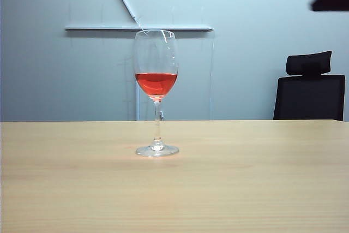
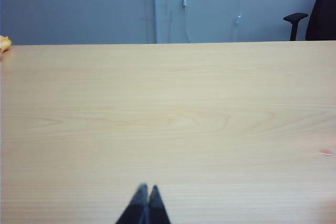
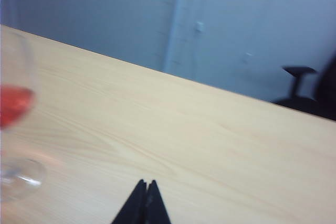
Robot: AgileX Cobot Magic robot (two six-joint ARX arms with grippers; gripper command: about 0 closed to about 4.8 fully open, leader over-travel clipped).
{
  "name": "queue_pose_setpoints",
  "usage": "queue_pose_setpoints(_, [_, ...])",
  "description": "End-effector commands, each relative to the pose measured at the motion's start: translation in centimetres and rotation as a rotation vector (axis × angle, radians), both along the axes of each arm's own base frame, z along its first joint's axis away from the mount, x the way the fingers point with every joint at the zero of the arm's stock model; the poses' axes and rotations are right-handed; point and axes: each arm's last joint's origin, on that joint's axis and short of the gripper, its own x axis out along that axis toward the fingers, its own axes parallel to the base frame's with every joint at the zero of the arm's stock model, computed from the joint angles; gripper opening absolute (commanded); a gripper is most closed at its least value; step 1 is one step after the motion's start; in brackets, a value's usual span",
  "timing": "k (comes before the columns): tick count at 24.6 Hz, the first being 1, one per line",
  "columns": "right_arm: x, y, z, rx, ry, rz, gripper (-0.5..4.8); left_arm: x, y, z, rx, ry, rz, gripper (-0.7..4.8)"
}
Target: Gently pick up the goblet, rotate it counterclockwise for two full turns (viewing from above), and then place it back on the table.
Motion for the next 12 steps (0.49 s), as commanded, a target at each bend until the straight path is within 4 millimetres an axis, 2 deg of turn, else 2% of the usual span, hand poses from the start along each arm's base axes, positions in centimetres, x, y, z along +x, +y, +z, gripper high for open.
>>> queue_pose_setpoints(1, [-1.0,-2.2,-1.4,0.062,-0.029,-0.057,-0.08,0.0,0.0,0.2,0.000,-0.015,-0.003,-0.05])
queue_pose_setpoints(2, [-1.6,-3.0,-2.2,0.088,-0.050,-0.088,-0.08,0.0,0.0,0.2,0.000,-0.015,-0.003,-0.05])
queue_pose_setpoints(7, [-2.9,-4.5,-4.7,0.154,-0.087,-0.120,-0.08,0.0,0.0,0.2,0.000,-0.015,-0.003,-0.05])
queue_pose_setpoints(12, [-3.6,-5.1,-5.8,0.170,-0.052,-0.172,-0.08,0.0,0.0,0.2,0.000,-0.015,-0.003,-0.05])
